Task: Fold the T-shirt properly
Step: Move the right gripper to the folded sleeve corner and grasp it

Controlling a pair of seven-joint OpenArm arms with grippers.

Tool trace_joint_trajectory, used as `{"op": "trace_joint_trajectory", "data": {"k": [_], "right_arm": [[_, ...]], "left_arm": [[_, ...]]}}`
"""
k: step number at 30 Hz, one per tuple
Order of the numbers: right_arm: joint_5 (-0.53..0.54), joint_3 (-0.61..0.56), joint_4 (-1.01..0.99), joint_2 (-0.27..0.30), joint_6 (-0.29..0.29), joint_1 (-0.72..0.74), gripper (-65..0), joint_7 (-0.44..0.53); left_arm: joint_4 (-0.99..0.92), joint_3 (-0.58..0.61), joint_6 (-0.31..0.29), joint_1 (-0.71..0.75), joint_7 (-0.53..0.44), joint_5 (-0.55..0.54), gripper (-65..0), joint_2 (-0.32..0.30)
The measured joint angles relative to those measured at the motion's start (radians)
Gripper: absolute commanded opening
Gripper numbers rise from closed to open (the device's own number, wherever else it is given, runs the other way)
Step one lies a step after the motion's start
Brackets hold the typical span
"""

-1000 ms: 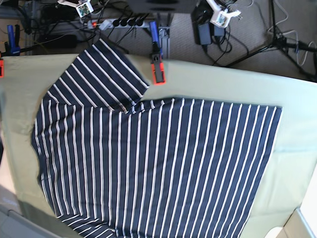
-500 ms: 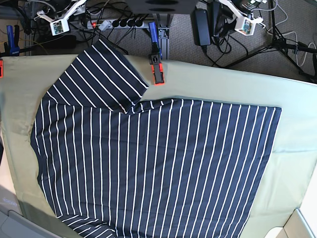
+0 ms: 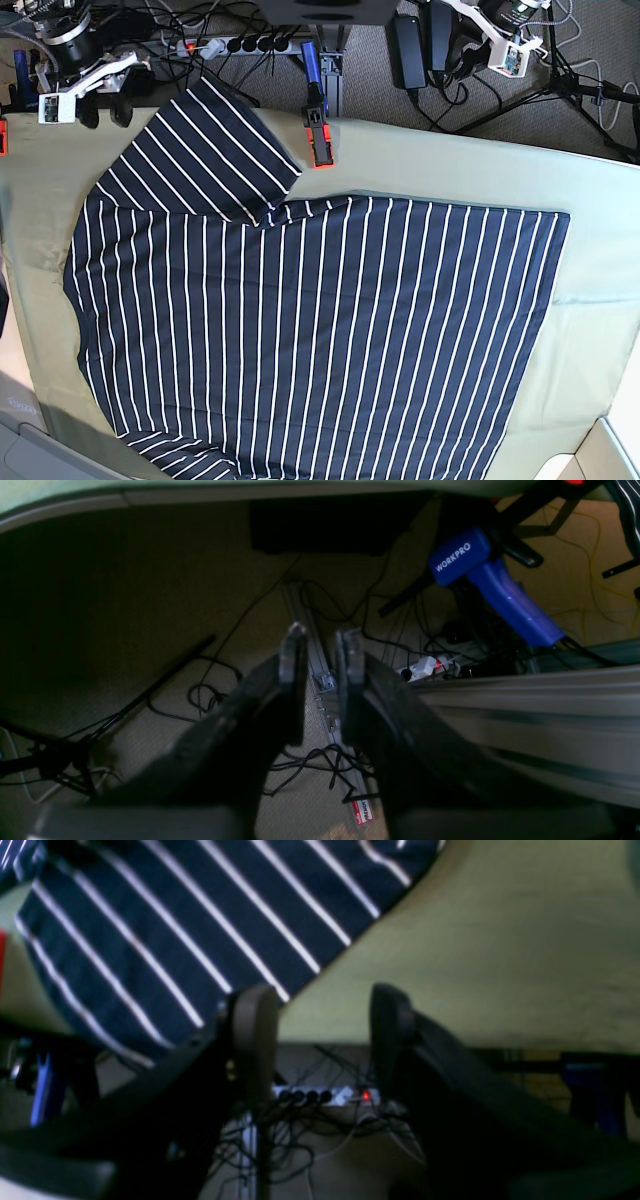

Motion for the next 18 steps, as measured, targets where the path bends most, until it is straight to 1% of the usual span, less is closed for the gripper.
{"op": "trace_joint_trajectory", "data": {"k": [4, 10, 18], "right_arm": [[0.002, 0.000, -0.055, -0.057, 0.000, 0.048, -35.0, -0.002], [0.002, 0.000, -0.139, -0.123, 0.000, 0.129, -35.0, -0.002], [0.034, -0.002, -0.163, -0.166, 0.000, 0.161, -35.0, -0.002]], "left_arm": [[0.000, 0.000, 0.000, 0.003, 0.002, 0.000, -51.1, 0.000], [0.000, 0.000, 0.000, 0.017, 0.009, 0.000, -51.1, 0.000], [0.000, 0.000, 0.000, 0.023, 0.012, 0.000, -51.1, 0.000]]}}
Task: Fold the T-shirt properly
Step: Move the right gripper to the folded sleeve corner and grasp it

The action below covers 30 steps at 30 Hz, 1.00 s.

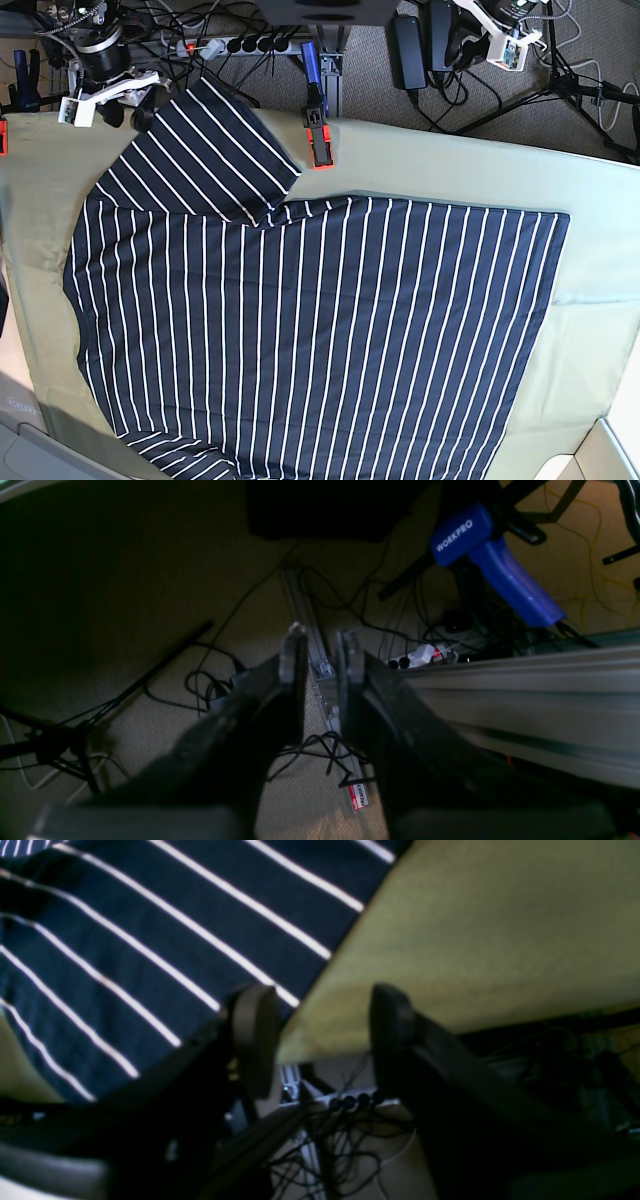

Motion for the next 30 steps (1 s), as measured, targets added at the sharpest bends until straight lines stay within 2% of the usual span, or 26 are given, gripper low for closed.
{"op": "trace_joint_trajectory", "data": {"k": [13, 18, 30], "right_arm": [[0.032, -0.023, 0.000, -0.075, 0.005, 0.026, -35.0, 0.005], [0.007, -0.077, 0.000, -0.075, 0.005, 0.039, -35.0, 0.013], [-0.010, -0.105, 0.000, -0.132, 0.006, 0.064, -35.1, 0.017]], "left_arm": [[0.000, 0.000, 0.000, 0.000, 0.000, 0.000, -50.8, 0.000], [0.000, 0.000, 0.000, 0.000, 0.035, -0.045, -39.0, 0.000], [0.000, 0.000, 0.000, 0.000, 0.034, -0.047, -38.5, 0.000]]}}
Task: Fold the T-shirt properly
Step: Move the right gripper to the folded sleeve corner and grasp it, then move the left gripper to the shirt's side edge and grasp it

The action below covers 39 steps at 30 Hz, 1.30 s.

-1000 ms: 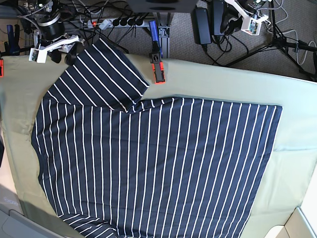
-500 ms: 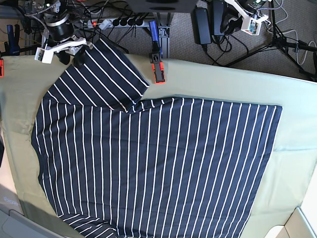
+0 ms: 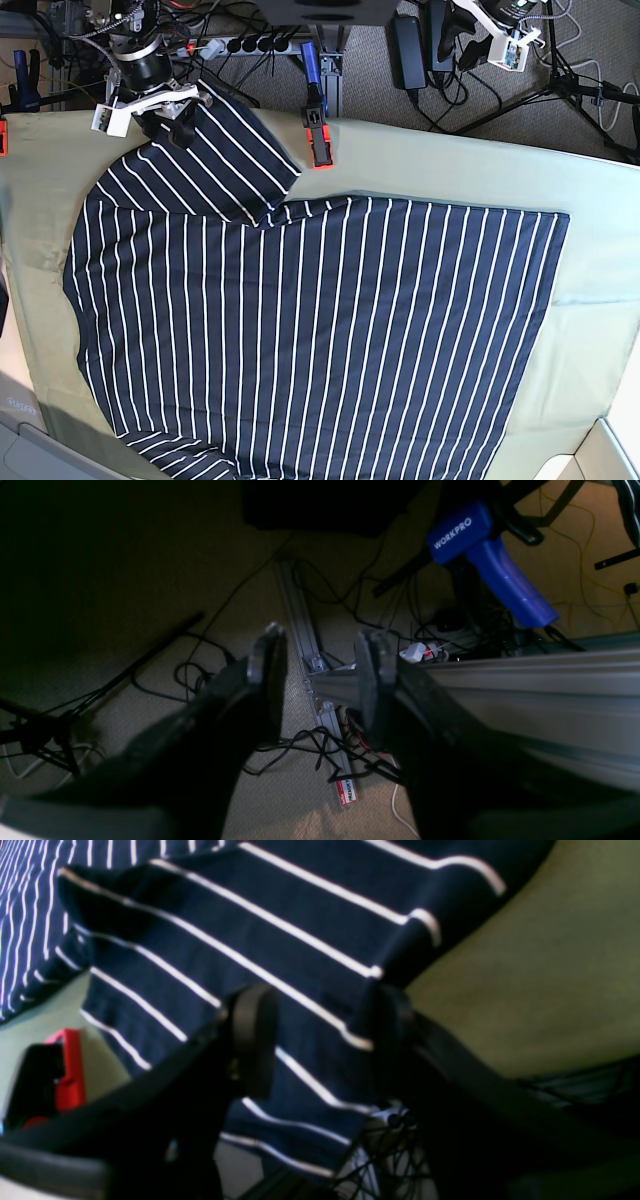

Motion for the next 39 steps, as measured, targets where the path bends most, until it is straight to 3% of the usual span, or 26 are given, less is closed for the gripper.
{"op": "trace_joint_trajectory", "data": {"k": [4, 6, 10, 12, 22, 27, 31, 39], "right_arm": [[0.000, 0.000, 0.000, -0.001, 0.000, 0.000, -35.1, 0.000], [0.000, 0.000, 0.000, -0.001, 0.000, 0.000, -38.2, 0.000], [-0.003, 0.000, 0.000, -0.001, 0.000, 0.000, -58.5, -0.007], [-0.003, -0.001, 0.000, -0.001, 0.000, -0.001, -65.0, -0.009], [-0.076, -0.001, 0.000, -0.001, 0.000, 0.000, -65.0, -0.009], [-0.076, -0.002, 0.000, -0.001, 0.001, 0.000, -65.0, -0.009], [-0.079, -0.002, 0.000, -0.001, 0.001, 0.002, -65.0, -0.009], [-0.079, -0.003, 0.000, -0.001, 0.001, 0.002, -65.0, -0.009]], "left_arm": [[0.000, 0.000, 0.000, 0.000, 0.000, 0.000, -38.5, 0.000], [0.000, 0.000, 0.000, 0.000, 0.000, 0.000, -38.5, 0.000], [0.000, -0.009, 0.000, 0.000, 0.092, -0.107, -38.3, 0.000], [0.000, -0.033, -0.006, 0.000, 0.134, -0.156, -38.3, 0.000], [0.095, -0.363, -0.076, -0.046, 0.222, -0.362, -38.3, -0.004], [0.090, -0.386, -0.089, -0.142, 0.224, -0.371, -31.7, -0.089], [-0.010, -0.385, -0.099, -0.254, 0.224, -0.369, -31.4, -0.141], [-0.318, -0.385, -0.100, -0.468, 0.252, -0.424, -31.4, -0.160]]}}
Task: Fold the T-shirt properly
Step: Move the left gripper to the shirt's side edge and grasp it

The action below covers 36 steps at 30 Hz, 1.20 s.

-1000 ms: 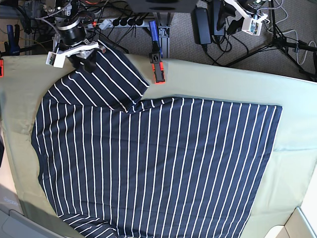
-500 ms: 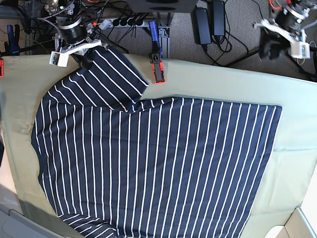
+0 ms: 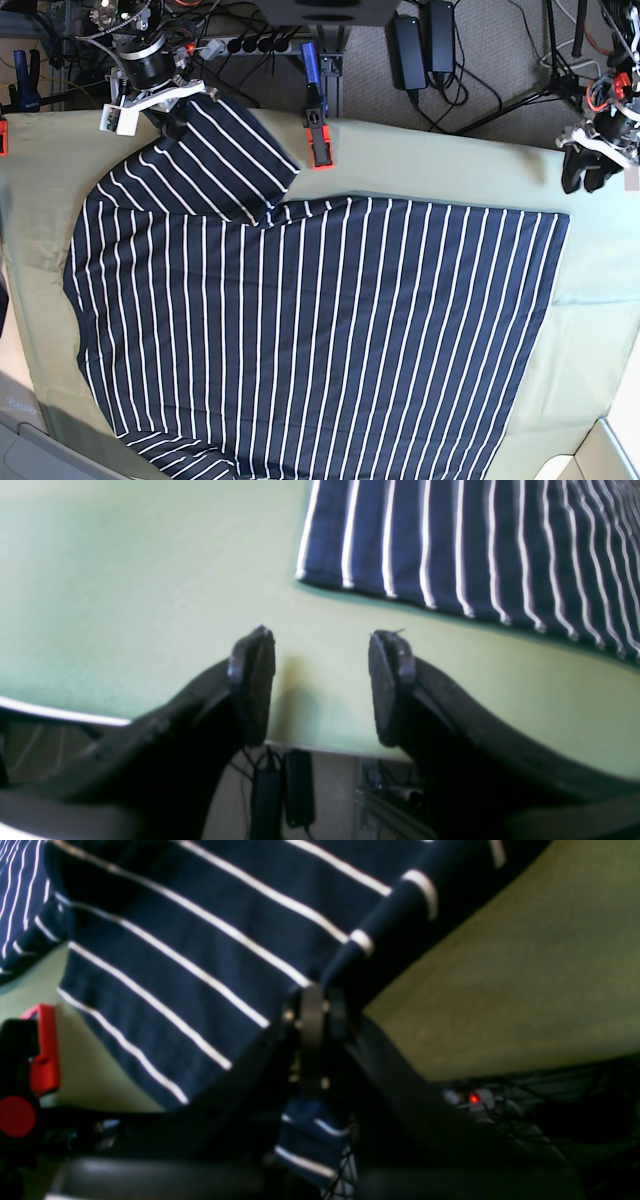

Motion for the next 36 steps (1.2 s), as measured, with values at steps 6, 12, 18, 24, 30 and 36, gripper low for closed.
{"op": "trace_joint_trajectory", "data": {"k": [6, 12, 18, 24, 30, 36], "right_arm": [[-0.017, 0.000, 0.000, 0.000, 0.000, 0.000, -65.0, 0.000], [-0.034, 0.000, 0.000, 0.000, 0.000, 0.000, -65.0, 0.001], [-0.034, 0.000, 0.000, 0.000, 0.000, 0.000, -65.0, 0.001], [-0.035, 0.000, 0.000, 0.000, 0.000, 0.000, -65.0, 0.002], [-0.037, 0.000, 0.000, 0.000, 0.000, 0.000, -65.0, 0.002], [-0.037, 0.000, 0.000, 0.000, 0.000, 0.000, -65.0, 0.003]], "left_arm": [[-0.127, 0.010, 0.003, -0.105, 0.008, -0.039, -31.4, 0.003], [-0.187, 0.020, 0.003, -0.175, 0.016, -0.055, -31.4, 0.003], [-0.210, 0.063, 0.002, -0.211, -0.016, -0.043, -31.4, 0.027], [-0.212, 0.060, 0.002, -0.216, -0.030, -0.039, -31.4, 0.053], [-0.212, 0.060, 0.001, -0.216, -0.043, -0.048, -31.4, 0.081], [-0.211, 0.061, 0.001, -0.216, -0.043, -0.048, -31.4, 0.085]]}}
